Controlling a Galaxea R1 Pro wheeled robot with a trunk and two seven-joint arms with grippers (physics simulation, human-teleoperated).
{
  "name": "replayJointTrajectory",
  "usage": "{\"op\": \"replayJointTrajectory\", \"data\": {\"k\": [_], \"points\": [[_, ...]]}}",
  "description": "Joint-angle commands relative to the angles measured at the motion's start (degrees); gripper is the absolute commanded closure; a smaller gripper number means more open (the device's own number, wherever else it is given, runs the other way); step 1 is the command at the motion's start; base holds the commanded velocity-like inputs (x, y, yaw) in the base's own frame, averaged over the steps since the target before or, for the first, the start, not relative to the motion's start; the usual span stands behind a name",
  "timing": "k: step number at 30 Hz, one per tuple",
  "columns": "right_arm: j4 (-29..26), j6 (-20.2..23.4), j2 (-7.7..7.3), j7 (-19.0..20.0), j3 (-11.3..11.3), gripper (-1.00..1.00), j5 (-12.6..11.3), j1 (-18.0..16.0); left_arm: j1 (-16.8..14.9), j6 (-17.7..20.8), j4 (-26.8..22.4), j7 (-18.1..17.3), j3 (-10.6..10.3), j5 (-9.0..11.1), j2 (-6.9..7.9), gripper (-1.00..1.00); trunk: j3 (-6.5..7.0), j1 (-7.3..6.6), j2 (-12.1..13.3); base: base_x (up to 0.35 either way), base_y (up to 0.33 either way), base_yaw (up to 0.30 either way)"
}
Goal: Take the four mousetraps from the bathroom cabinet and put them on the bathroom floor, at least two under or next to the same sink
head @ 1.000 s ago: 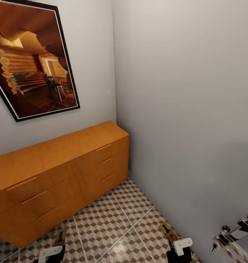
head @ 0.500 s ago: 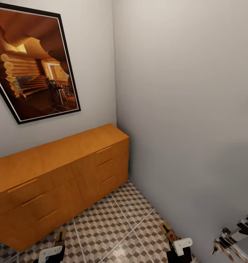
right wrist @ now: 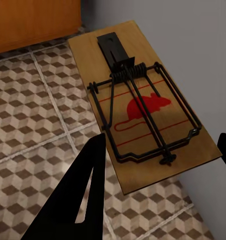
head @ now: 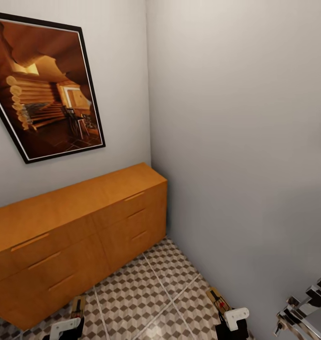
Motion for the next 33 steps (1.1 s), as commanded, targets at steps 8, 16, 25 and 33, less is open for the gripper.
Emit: {"op": "replayJointTrajectory", "data": {"k": [8,16,25,33], "points": [[0.0,-0.2,0.03,-0.1,-0.2,1.0,0.4,0.0,-0.1,-0.2,0.2,-0.3,-0.3,0.5,-0.03,1.0,0.62,0.04,-0.1,0.0,0.0,0.0],[0.0,-0.2,0.03,-0.1,-0.2,1.0,0.4,0.0,-0.1,-0.2,0.2,-0.3,-0.3,0.5,-0.03,1.0,1.35,0.04,-0.1,0.0,0.0,0.0],[0.0,-0.2,0.03,-0.1,-0.2,1.0,0.4,0.0,-0.1,-0.2,0.2,-0.3,-0.3,0.5,-0.03,1.0,2.17,0.04,-0.1,0.0,0.0,0.0],[0.1,-0.2,0.03,-0.1,-0.2,1.0,0.4,0.0,-0.1,-0.2,0.2,-0.3,-0.3,0.5,-0.03,1.0,2.91,0.04,-0.1,0.0,0.0,0.0]]}}
